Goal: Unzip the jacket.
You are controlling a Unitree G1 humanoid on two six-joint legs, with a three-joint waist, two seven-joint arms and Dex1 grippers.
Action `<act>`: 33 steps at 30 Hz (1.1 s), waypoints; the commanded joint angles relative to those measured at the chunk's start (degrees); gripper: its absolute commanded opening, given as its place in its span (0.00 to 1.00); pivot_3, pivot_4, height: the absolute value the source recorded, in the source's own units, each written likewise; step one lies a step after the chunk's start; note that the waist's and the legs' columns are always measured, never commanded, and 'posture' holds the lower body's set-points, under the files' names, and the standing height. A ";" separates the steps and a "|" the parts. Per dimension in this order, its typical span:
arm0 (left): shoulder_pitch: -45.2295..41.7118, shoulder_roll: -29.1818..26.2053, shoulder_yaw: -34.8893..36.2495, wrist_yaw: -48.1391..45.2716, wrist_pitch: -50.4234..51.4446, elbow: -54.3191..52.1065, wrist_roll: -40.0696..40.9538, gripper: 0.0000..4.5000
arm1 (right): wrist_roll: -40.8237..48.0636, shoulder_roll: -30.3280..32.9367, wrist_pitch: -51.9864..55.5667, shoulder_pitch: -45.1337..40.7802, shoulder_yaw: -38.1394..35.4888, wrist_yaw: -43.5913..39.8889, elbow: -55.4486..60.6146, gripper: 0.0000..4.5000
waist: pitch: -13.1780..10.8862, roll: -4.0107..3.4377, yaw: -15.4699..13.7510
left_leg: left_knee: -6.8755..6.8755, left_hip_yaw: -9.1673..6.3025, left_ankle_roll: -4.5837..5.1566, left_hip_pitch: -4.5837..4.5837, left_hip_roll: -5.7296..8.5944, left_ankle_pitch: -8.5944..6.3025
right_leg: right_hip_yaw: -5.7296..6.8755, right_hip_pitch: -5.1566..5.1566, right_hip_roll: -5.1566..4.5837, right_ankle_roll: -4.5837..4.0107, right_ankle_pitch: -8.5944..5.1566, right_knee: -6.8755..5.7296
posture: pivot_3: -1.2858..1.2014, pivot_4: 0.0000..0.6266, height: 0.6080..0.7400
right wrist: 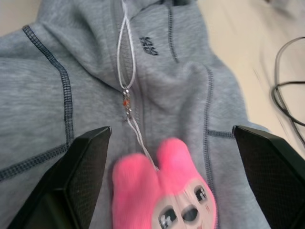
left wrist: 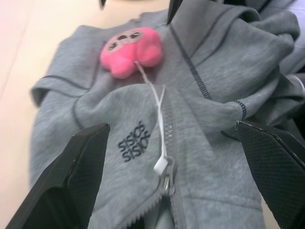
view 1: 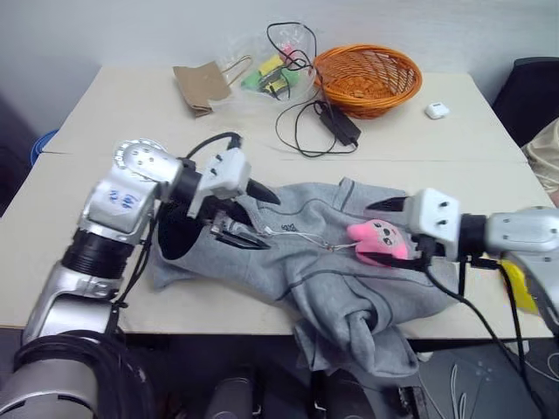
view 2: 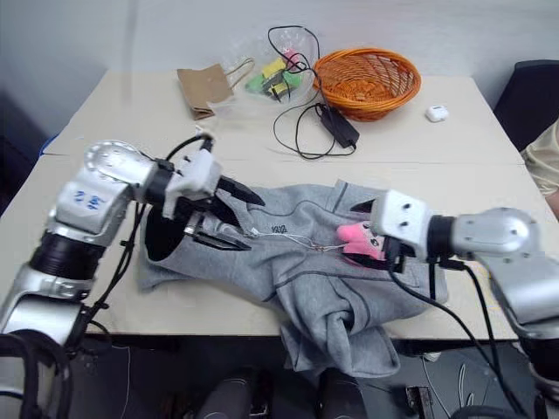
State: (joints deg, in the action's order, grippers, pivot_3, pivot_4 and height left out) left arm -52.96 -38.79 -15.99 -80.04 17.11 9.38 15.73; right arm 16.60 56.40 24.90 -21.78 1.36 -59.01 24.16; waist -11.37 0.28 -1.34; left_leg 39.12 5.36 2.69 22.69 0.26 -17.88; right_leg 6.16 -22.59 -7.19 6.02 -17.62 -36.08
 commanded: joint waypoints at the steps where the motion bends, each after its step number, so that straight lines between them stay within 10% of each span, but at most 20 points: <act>1: -1.71 0.58 0.39 -0.67 -4.68 3.14 -2.42 1.00 | -1.16 -0.10 0.54 -0.59 -0.65 1.35 0.13 0.82 | 0.00 0.00 -0.04 | 0.02 -0.02 0.03 0.07 0.01 0.00 | 0.02 -0.01 0.00 0.03 0.02 0.02 | 0.52 0.24 1.00; 4: -1.59 1.17 0.53 -1.38 -5.80 4.52 -2.91 1.00 | -1.58 0.87 1.40 1.84 -1.29 1.56 1.44 0.62 | 0.00 0.00 -0.12 | 0.10 -0.08 0.13 0.31 0.05 0.02 | 0.12 -0.12 -0.02 0.17 0.10 0.09 | 0.52 0.24 1.00; 17: -1.25 7.42 -2.44 0.88 -12.49 12.90 -9.64 1.00 | -5.68 0.40 -0.33 6.98 -1.84 4.17 -0.71 0.62 | 0.00 0.00 -0.09 | 0.19 -0.10 0.35 0.38 0.19 0.15 | 0.15 -0.06 -0.15 0.43 0.30 0.12 | 0.52 0.24 1.00; 24: -0.44 9.11 -3.15 0.30 -14.09 16.98 -11.54 0.60 | -6.22 -0.18 -0.61 7.36 -2.09 5.02 -1.22 0.61 | 0.00 0.00 -0.09 | 0.19 -0.11 0.35 0.38 0.19 0.15 | 0.16 -0.06 -0.17 0.44 0.30 0.12 | 0.52 0.24 1.00; 33: 1.50 9.77 -5.73 2.75 -17.88 23.19 -17.32 0.60 | -7.96 -0.69 -1.82 7.11 -0.87 6.33 -3.06 0.61 | 0.01 0.00 -0.08 | 0.19 -0.11 0.36 0.37 0.20 0.15 | 0.17 -0.05 -0.18 0.44 0.30 0.11 | 0.52 0.24 1.00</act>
State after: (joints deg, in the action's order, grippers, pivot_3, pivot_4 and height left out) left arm -51.95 -29.10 -21.00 -78.41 0.17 30.40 0.74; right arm 9.36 55.75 23.96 -14.56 1.47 -53.14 21.16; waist -11.37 0.29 -1.42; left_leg 39.31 5.25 3.05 23.05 0.46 -17.72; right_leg 6.32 -22.64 -7.37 6.46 -17.31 -35.97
